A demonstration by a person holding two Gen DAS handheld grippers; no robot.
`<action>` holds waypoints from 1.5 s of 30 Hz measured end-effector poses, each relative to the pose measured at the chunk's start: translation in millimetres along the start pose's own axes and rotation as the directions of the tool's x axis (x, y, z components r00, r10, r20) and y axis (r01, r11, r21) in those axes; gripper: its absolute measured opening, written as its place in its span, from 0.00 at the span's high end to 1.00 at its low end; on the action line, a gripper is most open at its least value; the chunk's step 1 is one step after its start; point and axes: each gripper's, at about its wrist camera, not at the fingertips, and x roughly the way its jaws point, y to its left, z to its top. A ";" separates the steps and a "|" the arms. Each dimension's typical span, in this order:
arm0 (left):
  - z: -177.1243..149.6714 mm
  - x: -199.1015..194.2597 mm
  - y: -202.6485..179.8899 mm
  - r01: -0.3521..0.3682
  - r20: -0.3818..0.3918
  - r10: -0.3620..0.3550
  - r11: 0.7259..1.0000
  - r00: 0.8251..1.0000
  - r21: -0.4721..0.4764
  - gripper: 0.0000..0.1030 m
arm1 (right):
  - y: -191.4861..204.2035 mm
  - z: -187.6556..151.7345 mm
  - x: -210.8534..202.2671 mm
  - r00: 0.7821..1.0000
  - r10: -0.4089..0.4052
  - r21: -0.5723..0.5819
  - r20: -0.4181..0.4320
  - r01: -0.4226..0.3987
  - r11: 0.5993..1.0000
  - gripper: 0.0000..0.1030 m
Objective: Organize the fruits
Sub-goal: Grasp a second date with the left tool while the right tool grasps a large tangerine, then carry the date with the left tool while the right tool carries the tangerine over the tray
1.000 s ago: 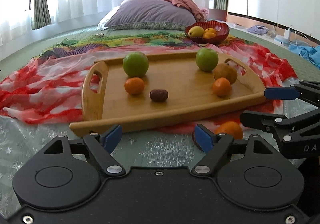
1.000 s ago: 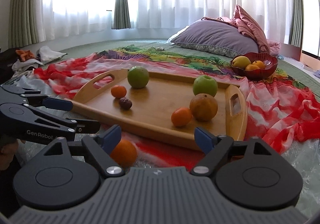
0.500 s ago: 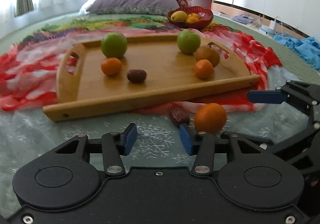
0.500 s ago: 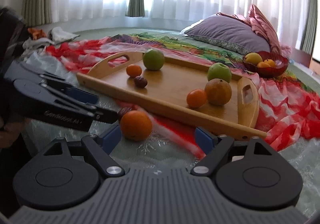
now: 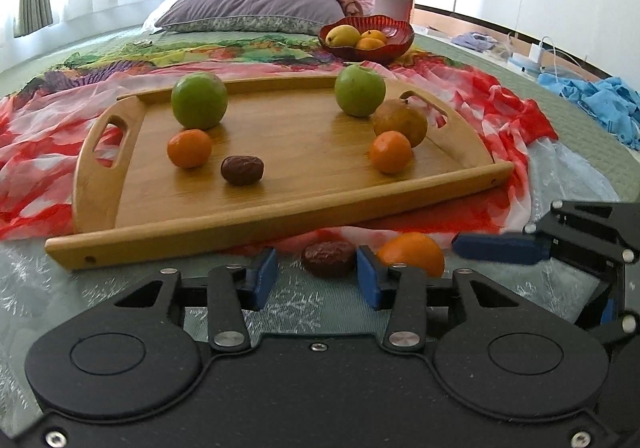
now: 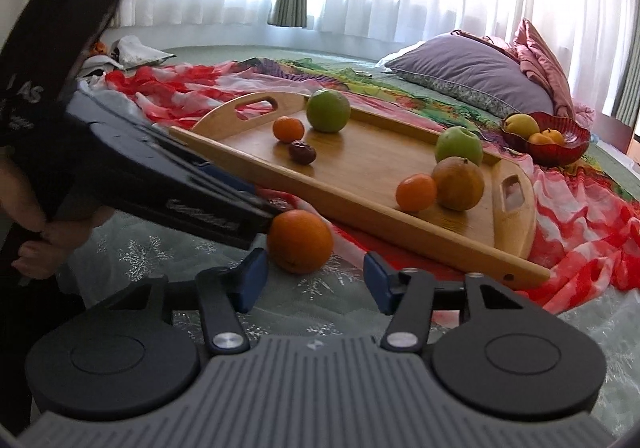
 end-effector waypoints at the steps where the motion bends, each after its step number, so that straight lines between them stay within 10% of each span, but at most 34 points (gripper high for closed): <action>1: 0.7 2.2 -0.1 0.000 -0.005 0.000 1.000 1.000 -0.001 0.64 | 1.3 0.1 0.7 1.000 0.003 -0.005 -0.002 -0.003 1.000 0.38; 45: 18.1 -19.4 18.2 -0.103 0.073 0.105 0.994 0.992 -0.041 0.72 | 0.0 20.2 14.9 0.999 -0.045 0.133 0.023 0.041 0.990 0.60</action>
